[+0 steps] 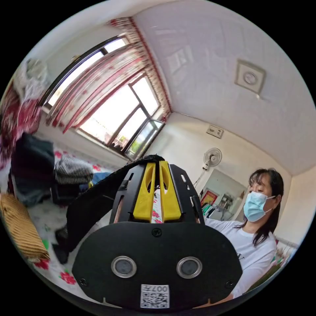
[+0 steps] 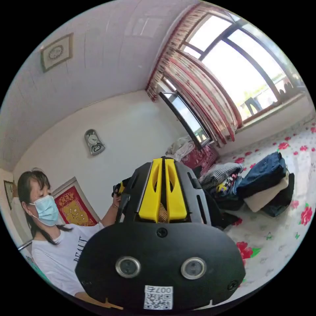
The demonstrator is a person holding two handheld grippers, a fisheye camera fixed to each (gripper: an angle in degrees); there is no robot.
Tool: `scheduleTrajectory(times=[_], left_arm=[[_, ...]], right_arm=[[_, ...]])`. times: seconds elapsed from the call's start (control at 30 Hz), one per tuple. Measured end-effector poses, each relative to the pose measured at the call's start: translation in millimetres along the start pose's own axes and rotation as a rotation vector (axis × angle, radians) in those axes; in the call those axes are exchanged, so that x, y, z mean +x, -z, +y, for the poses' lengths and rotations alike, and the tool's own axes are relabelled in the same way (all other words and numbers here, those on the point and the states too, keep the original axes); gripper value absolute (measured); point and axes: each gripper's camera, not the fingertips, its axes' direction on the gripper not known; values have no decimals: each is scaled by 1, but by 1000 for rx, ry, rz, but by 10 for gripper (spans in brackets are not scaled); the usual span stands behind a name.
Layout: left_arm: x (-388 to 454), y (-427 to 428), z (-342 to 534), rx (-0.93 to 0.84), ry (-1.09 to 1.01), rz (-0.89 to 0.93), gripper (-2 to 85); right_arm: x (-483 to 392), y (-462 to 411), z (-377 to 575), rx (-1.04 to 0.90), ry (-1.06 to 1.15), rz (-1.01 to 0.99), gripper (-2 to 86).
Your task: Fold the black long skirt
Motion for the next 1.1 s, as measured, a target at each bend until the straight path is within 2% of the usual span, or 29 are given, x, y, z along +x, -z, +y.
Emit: scheduleTrajectory(times=[0.07, 0.17, 0.3, 0.4, 0.57, 0.67, 0.8, 0.93, 1.1], left_arm=[[58, 9, -7, 1, -110, 14, -8], [101, 20, 23, -27, -165, 7, -8], [116, 28, 92, -100, -113, -2, -7], [96, 27, 174, -170, 65, -6, -7], [15, 32, 343, -201, 587, -20, -8], [-25, 28, 385, -207, 752, -66, -7], [-72, 3, 383, -228, 807, -112, -5], [-144, -39, 348, -159, 818, -128, 2], [-237, -86, 311, -121, 832, -357, 63]], right_arm=[[-66, 27, -2, 23, 181, 19, -2], [-118, 63, 33, 26, 300, 22, -3], [-134, 102, 102, -21, 260, 2, -3], [-123, 121, 177, -83, 100, 58, -3], [-59, 130, 329, -104, -379, 159, -2], [-21, 111, 374, -147, -571, 198, -1], [19, 75, 371, -219, -641, 243, 0], [75, 18, 317, -230, -625, 268, 7], [140, -81, 247, -301, -520, 489, 41]])
